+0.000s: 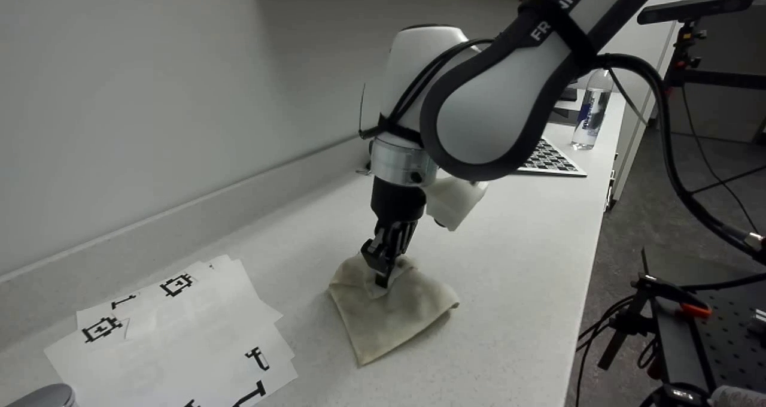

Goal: Use the towel to wipe the countertop

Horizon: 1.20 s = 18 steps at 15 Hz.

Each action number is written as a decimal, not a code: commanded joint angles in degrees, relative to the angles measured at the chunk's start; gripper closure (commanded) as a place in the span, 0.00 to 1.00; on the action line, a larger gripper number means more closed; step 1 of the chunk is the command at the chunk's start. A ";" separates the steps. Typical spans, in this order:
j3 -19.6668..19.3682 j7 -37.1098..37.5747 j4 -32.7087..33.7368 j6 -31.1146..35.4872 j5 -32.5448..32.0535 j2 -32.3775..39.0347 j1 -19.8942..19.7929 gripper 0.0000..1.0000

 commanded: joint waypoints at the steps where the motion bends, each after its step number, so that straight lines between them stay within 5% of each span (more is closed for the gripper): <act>1: -0.30 -4.34 -1.51 -5.54 -1.94 -5.20 -0.37 0.64; 10: 0.16 -9.21 -3.31 -7.63 -1.67 -14.05 -0.31 0.01; 18: -0.01 -8.84 -9.53 -7.82 1.63 -22.21 -0.69 0.00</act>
